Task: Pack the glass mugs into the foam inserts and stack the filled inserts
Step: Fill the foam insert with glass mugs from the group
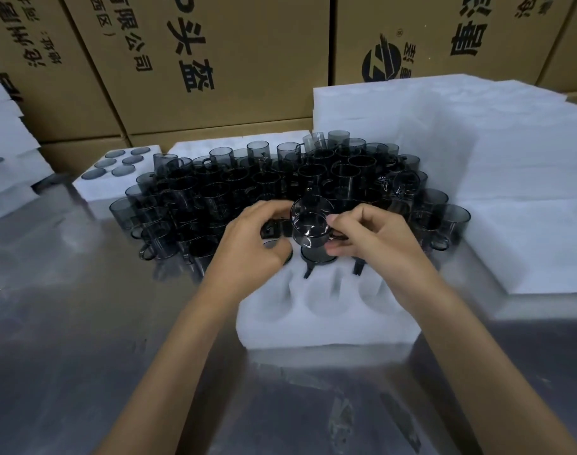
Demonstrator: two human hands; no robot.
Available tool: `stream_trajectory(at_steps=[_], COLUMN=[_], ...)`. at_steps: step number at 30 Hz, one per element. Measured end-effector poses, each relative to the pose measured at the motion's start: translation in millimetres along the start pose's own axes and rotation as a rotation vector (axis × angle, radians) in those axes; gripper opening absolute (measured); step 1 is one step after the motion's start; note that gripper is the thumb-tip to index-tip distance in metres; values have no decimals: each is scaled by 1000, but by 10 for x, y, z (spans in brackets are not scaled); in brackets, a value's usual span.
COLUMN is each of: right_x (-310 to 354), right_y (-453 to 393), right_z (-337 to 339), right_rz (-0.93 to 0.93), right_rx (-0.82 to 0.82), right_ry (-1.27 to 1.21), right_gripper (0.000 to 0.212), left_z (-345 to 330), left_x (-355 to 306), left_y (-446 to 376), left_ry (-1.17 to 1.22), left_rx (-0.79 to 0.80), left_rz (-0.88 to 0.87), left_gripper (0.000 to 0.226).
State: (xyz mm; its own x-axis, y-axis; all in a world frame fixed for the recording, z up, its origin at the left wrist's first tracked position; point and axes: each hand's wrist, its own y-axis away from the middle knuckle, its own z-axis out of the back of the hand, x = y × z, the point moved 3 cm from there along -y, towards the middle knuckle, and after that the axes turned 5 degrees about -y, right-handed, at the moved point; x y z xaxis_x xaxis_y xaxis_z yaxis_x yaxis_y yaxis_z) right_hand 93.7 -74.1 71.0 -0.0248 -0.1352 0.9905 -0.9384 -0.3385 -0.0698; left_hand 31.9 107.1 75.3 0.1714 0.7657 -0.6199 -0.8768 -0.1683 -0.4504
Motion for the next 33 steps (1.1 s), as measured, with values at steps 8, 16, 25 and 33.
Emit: stream_trajectory(at_steps=[8,16,25,33], right_x=[48,118,-142,-203], right_y=[38,151,196,149], right_z=[-35,-132,-323,-314], right_rz=[187,246,137,159], right_rx=[58,224,317,367], right_ry=[3,36,235,315], right_gripper=[8,38,41,43], left_z=[48,161,379,354], left_x=[-74,-145,-18,34], left_y=[178,185,219,260], left_ry=[116,4,-148,-101], left_rx=[-10,-33,441,523], left_rz=[-38,-3,116,237], left_gripper=[69,58,70,68])
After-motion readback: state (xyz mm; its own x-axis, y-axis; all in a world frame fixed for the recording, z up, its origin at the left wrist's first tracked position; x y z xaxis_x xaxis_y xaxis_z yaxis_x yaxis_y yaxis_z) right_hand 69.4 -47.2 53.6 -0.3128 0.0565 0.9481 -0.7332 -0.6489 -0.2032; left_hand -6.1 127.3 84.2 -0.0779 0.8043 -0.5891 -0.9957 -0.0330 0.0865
